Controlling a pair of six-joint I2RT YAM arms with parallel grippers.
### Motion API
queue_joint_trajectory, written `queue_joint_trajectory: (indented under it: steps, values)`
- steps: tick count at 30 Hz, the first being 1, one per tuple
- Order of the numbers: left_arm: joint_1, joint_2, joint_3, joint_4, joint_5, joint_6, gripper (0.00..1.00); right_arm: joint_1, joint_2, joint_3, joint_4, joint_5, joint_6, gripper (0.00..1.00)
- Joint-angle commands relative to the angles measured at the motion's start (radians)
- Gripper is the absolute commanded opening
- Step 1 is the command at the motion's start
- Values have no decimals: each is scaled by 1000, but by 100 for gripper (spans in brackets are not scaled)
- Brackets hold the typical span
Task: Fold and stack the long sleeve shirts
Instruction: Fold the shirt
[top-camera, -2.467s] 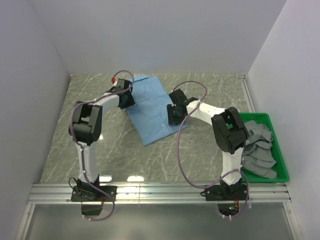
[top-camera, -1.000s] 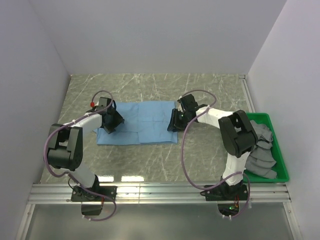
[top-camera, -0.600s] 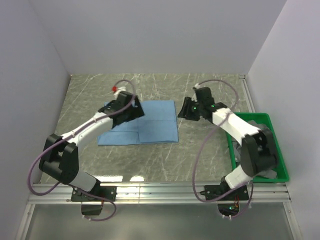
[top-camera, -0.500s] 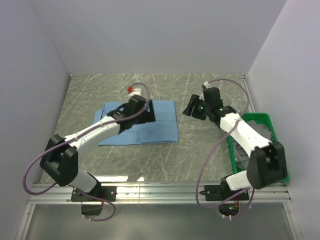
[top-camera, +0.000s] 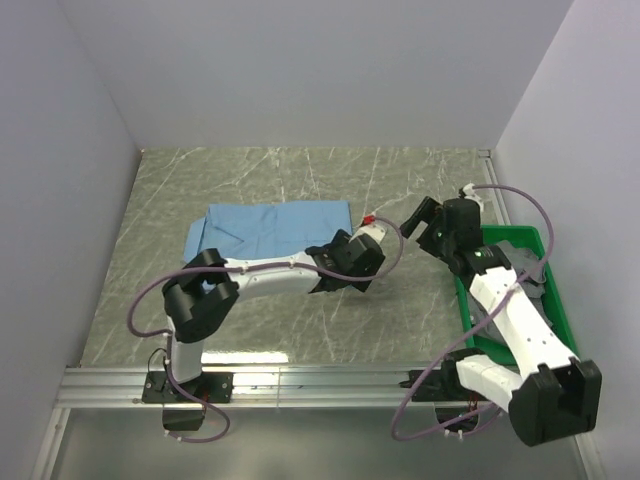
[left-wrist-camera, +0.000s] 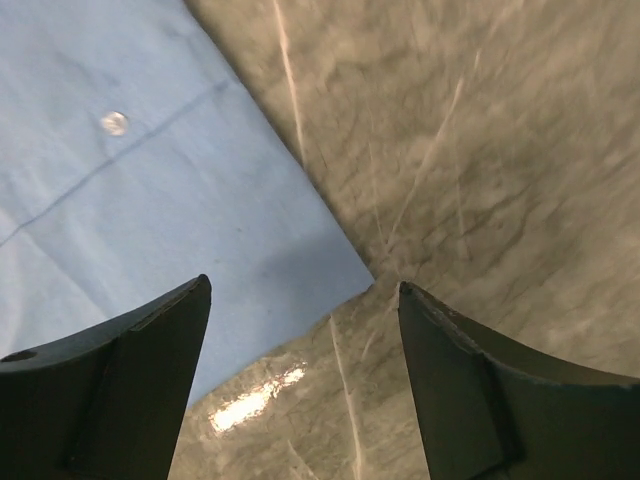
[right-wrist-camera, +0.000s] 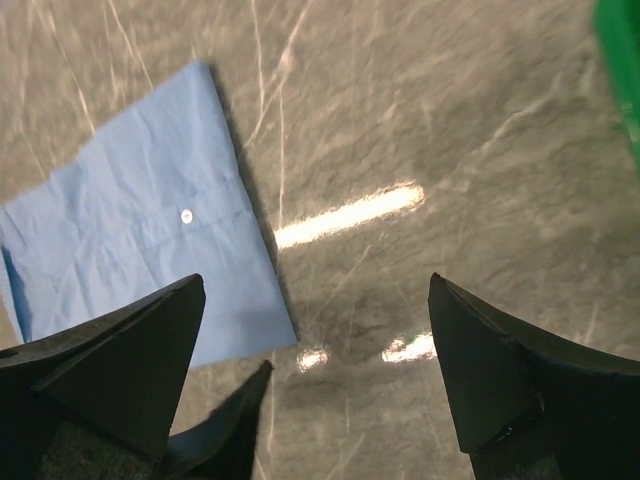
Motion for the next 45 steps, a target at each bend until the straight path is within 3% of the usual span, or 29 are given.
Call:
queue_joint_trajectory:
  steps: [1, 8, 17, 21, 23, 30, 38, 45]
  values:
    - [-2, 48, 54, 34, -12, 77, 81, -23, -78, -29, 4, 105, 45, 100]
    - [-13, 119, 54, 55, 36, 111, 76, -49, -121, -81, 18, 127, 62, 100]
    - [-15, 193, 105, -33, 96, 113, 66, -58, -110, -84, 31, 110, 58, 99]
    - [-13, 217, 118, -67, 96, 105, 42, -60, -100, -86, 39, 97, 63, 98]
    - [-12, 229, 131, -93, 99, 102, 25, -61, -93, -82, 42, 97, 60, 98]
    - [30, 202, 111, -89, 76, 62, 1, -67, -90, -81, 64, 81, 55, 96]
    - [103, 24, 8, 2, 172, -21, 1, -72, 3, -61, 150, -99, 57, 96]
    - [131, -65, -38, 40, 238, -79, 0, -95, 139, -70, 272, -283, 170, 98]
